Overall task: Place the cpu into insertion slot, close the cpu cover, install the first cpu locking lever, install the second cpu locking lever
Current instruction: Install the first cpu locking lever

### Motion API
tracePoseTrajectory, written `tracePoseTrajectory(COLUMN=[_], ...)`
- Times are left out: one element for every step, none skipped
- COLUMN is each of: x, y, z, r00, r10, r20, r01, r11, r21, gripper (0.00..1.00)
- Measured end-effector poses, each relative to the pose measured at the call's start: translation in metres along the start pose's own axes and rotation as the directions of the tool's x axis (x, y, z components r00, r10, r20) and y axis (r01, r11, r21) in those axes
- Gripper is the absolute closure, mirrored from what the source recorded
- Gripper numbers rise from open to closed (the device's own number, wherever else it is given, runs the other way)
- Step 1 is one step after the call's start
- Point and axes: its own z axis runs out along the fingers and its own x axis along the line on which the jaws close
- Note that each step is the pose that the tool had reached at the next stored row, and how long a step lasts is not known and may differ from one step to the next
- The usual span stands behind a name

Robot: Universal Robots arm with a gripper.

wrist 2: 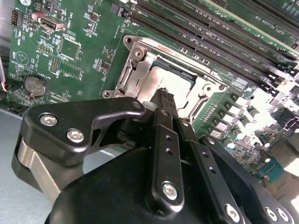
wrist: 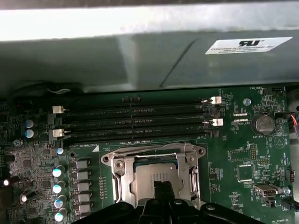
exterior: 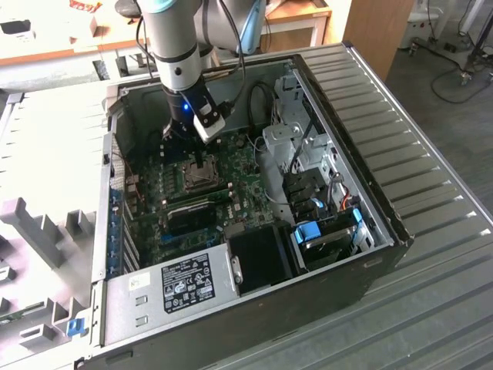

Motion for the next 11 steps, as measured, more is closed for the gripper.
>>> tracePoseTrajectory(x=[0.0,0.0,0.0,-0.0001,-0.0005,-0.001,-0.0015,-0.0016,-0.0016,-0.0016,-0.0016], y=[0.0,0.0,0.0,0.0,-0.0001,0.0,0.0001,0.0001,0.0,0.0,0.0], z=[0.0,0.0,0.0,0.0,0.0002,0.0003,0.0004,0.0003,0.0003,0.0003,0.0003], r00=[1.0,1.0,1.0,1.0,0.9999,0.9994,0.9988,0.9983,0.9983,0.9983,0.9983], r10=[0.0,0.0,0.0,0.0,0.0,0.001,0.001,0.001,0.001,0.001,0.001], r20=[0.0,0.0,-0.0001,-0.0038,-0.0154,-0.0332,-0.0498,-0.0577,-0.0579,-0.0581,-0.0581], r01=[0.0,0.0,0.0,0.0,0.0,-0.001,-0.001,-0.001,-0.001,-0.001,-0.001], r11=[1.0,1.0,1.0,1.0,1.0,1.0,1.0,1.0,1.0,1.0,1.0], r21=[-0.0001,-0.0001,0.0,0.0001,0.0011,0.0027,0.0041,0.005,0.0051,0.0051,0.0051], gripper=[0.9,0.9,0.9,0.9,0.9,0.9,0.9,0.9,0.9,0.9,0.9])
